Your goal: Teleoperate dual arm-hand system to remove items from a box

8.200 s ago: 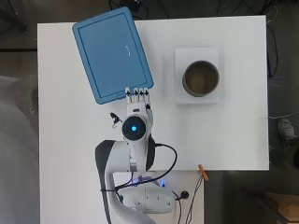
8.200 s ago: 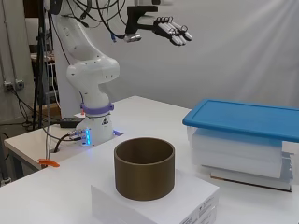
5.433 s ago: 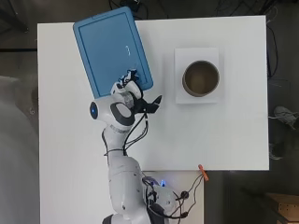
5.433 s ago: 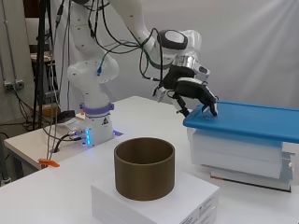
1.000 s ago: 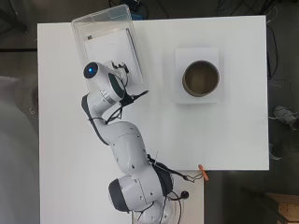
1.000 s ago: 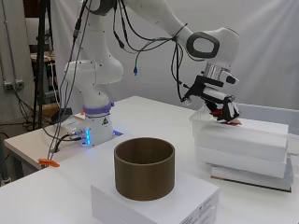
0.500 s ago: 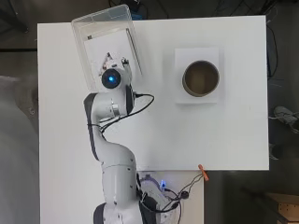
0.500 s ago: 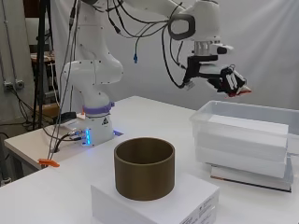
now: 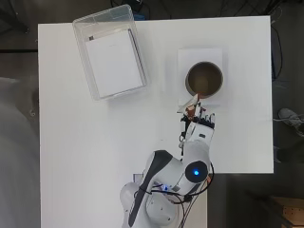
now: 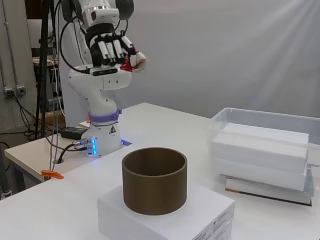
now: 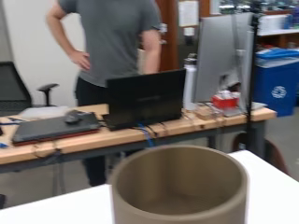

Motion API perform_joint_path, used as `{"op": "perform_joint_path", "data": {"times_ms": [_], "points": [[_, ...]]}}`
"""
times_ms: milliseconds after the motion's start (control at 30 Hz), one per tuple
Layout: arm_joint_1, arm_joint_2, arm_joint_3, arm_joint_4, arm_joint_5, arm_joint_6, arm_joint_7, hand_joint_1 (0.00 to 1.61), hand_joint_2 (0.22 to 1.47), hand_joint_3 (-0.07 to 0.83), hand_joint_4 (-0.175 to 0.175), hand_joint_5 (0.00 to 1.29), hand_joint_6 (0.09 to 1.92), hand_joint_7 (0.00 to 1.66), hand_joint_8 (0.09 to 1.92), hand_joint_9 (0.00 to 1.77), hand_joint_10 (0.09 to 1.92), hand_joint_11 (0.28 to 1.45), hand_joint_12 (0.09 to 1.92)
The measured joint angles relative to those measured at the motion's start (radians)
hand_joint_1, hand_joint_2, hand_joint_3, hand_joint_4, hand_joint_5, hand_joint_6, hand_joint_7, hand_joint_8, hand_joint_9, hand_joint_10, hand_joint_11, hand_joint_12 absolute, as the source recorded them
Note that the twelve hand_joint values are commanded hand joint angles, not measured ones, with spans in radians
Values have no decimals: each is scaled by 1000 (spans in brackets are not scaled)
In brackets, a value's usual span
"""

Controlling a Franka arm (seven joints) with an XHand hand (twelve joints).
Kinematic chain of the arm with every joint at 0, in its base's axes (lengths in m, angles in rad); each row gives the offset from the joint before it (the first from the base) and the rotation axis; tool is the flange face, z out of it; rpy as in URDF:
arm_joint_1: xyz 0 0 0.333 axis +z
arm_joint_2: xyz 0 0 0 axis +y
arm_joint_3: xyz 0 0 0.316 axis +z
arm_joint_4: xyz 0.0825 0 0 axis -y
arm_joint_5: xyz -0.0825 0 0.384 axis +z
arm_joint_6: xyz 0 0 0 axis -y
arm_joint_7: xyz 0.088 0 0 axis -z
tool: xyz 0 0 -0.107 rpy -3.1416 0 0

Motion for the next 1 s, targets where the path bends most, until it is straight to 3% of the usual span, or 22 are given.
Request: {"op": "perform_joint_path", "data": {"times_ms": [200, 367, 600, 633, 667, 700, 733, 767, 833, 1000], "points": [[13, 159, -41, 77, -98, 13, 91, 1023, 1103, -1, 175, 1003, 945, 1345, 1920, 1586, 1920, 1200, 1815], [40, 394, -70, 207, -113, 40, 116, 1027, 1099, -1, 175, 1012, 930, 1338, 1920, 1589, 1920, 1176, 1813], [61, 609, -93, 389, -115, -4, 146, 1012, 1121, 4, 175, 965, 1008, 1282, 1920, 1534, 1920, 1131, 1807], [63, 619, -92, 397, -112, -7, 145, 863, 1082, -2, 108, 825, 726, 1134, 1689, 1358, 1844, 980, 1739], [65, 628, -93, 403, -103, -10, 135, 676, 1023, -9, 62, 662, 435, 859, 1126, 1031, 1302, 741, 1223], [67, 637, -94, 409, -89, -13, 116, 528, 1014, -4, 49, 586, 239, 699, 652, 825, 784, 600, 734], [69, 646, -93, 419, -81, -22, 95, 432, 1023, -1, 49, 551, 124, 635, 348, 733, 432, 544, 403], [71, 656, -92, 432, -81, -34, 83, 376, 1033, 0, 55, 536, 87, 608, 175, 700, 224, 528, 209], [75, 687, -85, 463, -90, -53, 91, 326, 1046, 2, 73, 525, 87, 588, 87, 688, 87, 527, 87], [85, 717, -57, 506, -103, -82, 136, 284, 1058, 4, 100, 524, 87, 570, 87, 686, 87, 538, 87]]}}
